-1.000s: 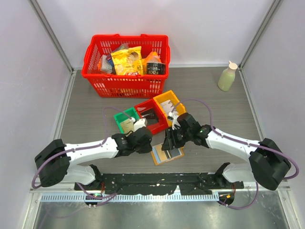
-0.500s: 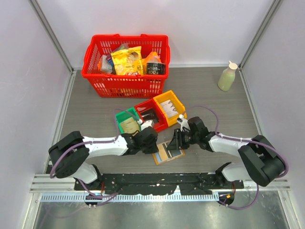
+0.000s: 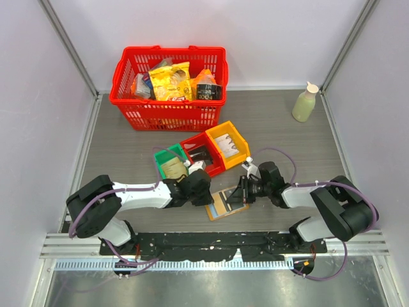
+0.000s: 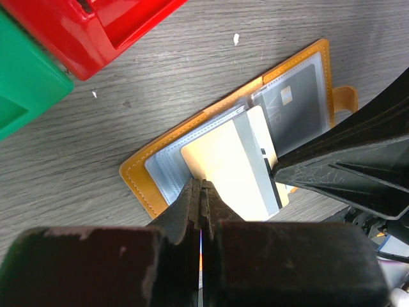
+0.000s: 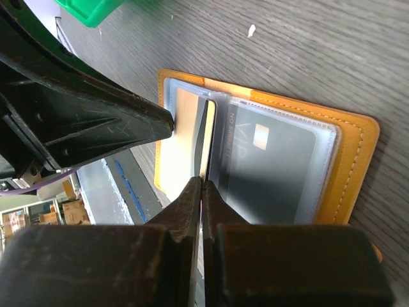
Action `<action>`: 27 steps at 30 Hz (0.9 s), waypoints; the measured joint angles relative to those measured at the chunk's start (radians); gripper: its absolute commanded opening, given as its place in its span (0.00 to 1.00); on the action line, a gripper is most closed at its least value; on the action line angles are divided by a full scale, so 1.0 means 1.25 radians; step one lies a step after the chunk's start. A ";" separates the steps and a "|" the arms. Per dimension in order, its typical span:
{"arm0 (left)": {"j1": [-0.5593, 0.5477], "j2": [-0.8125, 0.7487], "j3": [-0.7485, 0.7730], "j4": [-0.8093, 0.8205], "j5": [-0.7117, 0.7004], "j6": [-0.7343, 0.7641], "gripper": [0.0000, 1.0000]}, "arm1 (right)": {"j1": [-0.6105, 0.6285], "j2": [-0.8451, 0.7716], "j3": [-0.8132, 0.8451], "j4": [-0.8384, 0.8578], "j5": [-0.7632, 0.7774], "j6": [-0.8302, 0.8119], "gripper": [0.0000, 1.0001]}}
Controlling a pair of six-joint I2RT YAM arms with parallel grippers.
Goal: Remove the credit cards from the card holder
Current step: Remove the credit card from the card holder.
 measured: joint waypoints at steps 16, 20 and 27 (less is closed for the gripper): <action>0.006 -0.002 -0.005 -0.003 0.005 -0.002 0.00 | -0.077 -0.020 -0.027 0.018 -0.017 0.019 0.01; 0.008 -0.002 -0.005 -0.003 0.005 -0.001 0.00 | -0.081 -0.046 -0.026 -0.011 -0.011 0.008 0.09; 0.009 -0.002 -0.005 -0.003 0.006 0.002 0.00 | -0.081 -0.025 -0.017 -0.021 -0.022 0.009 0.29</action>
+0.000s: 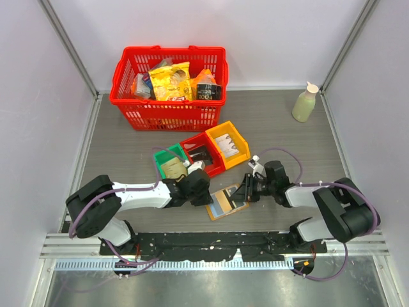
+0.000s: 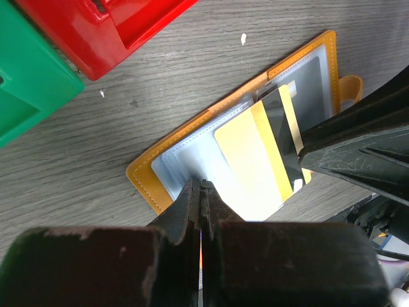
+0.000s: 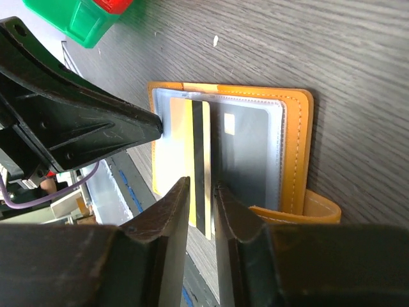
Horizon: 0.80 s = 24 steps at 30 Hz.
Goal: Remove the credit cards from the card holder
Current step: Remove the credit card from the card holder.
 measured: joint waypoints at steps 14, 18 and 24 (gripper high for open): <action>0.000 0.000 0.000 0.000 0.001 -0.001 0.00 | 0.014 0.093 0.022 0.071 -0.039 0.028 0.01; 0.000 0.000 -0.001 0.000 0.001 -0.001 0.00 | 0.010 0.005 0.027 -0.020 0.008 0.002 0.01; 0.000 0.000 -0.001 0.001 0.001 -0.001 0.00 | 0.001 -0.193 0.073 -0.251 0.175 -0.063 0.01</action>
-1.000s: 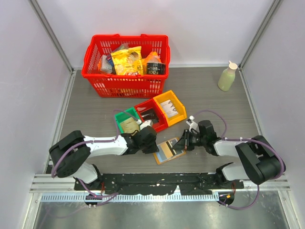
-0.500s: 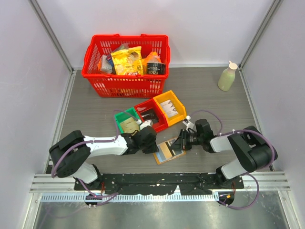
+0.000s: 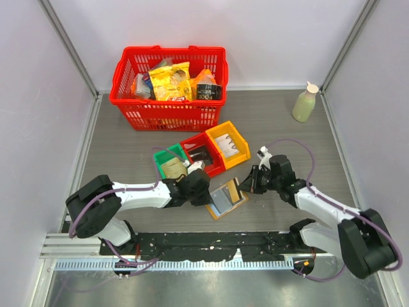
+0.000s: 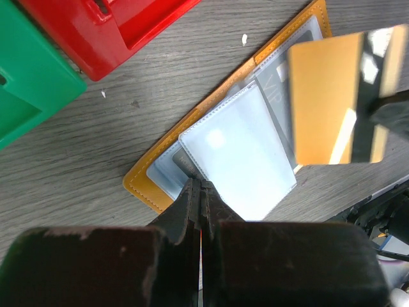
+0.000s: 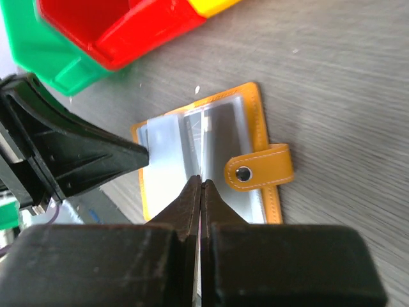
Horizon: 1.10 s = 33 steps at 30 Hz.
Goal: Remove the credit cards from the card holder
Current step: Remove the credit card from the card holder, then place the credit card in the storage box.
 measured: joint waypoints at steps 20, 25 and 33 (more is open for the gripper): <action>0.004 -0.223 0.103 -0.175 -0.073 0.085 0.88 | 0.023 -0.299 0.137 -0.260 0.070 -0.116 0.01; 0.005 -0.302 0.128 -0.163 -0.115 0.242 0.98 | 0.030 -0.278 0.162 -0.248 0.053 -0.098 0.01; 0.006 -0.324 0.168 -0.213 -0.187 0.291 1.00 | 0.136 -0.279 0.163 -0.213 0.082 -0.139 0.01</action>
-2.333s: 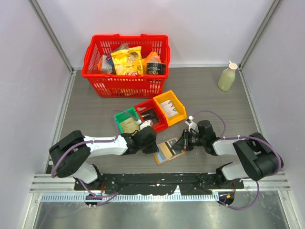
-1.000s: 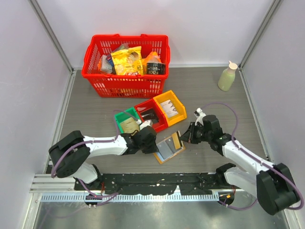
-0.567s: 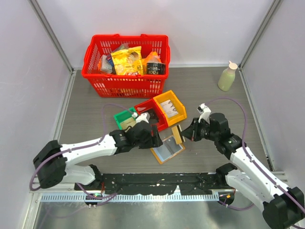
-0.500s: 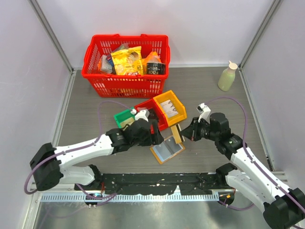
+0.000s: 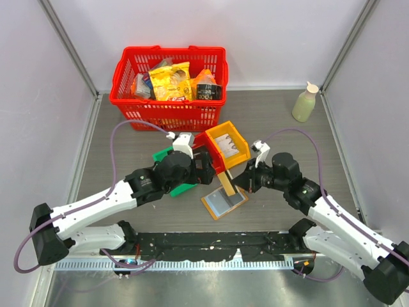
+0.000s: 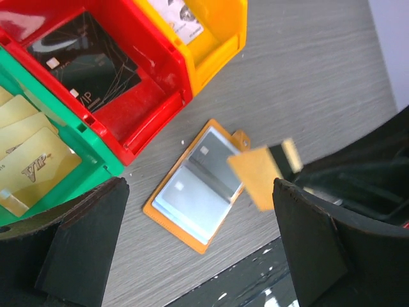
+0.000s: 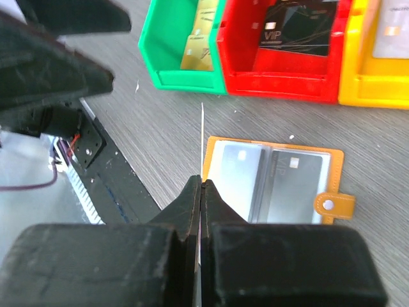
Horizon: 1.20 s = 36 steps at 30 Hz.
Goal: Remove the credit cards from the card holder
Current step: Place the credit card in the storage box.
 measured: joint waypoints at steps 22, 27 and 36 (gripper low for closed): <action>-0.176 0.046 -0.049 0.175 -0.089 0.453 1.00 | 0.100 0.136 0.132 -0.067 0.255 0.338 0.01; -0.242 0.057 -0.128 0.304 -0.137 0.620 0.96 | 0.100 0.132 0.131 -0.054 0.240 0.403 0.01; -0.306 0.147 -0.154 0.469 -0.268 0.810 0.45 | 0.100 0.100 0.106 -0.018 0.228 0.482 0.01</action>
